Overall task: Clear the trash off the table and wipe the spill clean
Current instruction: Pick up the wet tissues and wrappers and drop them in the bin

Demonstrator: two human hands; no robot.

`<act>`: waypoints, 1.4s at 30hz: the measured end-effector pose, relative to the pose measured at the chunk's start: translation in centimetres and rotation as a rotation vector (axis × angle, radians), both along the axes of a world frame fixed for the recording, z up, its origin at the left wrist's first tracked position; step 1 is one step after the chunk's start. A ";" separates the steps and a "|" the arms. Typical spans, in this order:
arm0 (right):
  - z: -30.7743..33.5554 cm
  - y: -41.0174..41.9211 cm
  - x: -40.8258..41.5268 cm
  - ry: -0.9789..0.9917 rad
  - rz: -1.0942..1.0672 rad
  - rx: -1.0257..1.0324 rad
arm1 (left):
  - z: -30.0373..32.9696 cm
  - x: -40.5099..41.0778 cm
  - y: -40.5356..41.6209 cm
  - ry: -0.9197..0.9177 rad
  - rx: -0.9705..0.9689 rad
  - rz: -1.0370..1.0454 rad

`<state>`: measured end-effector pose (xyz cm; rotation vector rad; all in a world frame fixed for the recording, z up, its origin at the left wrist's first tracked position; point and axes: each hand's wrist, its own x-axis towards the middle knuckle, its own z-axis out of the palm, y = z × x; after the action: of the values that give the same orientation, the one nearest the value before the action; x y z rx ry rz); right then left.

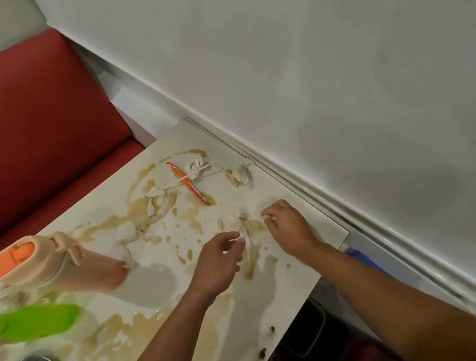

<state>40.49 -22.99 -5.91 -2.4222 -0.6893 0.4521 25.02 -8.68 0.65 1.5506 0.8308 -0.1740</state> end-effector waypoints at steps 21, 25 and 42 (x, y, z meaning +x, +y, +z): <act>2.7 5.1 -6.3 0.188 -0.031 0.303 | -2.6 -1.2 2.4 0.108 -0.117 0.532; 0.7 6.2 -2.1 0.074 0.116 -0.063 | -2.6 -2.5 3.7 0.107 0.020 0.440; 7.5 5.1 -6.9 0.117 0.065 0.287 | -0.5 -3.0 3.6 -0.170 -0.194 0.410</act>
<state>33.62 -17.92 1.57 -2.0924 -0.7296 0.4818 22.02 -5.05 0.11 1.1690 0.9478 0.1698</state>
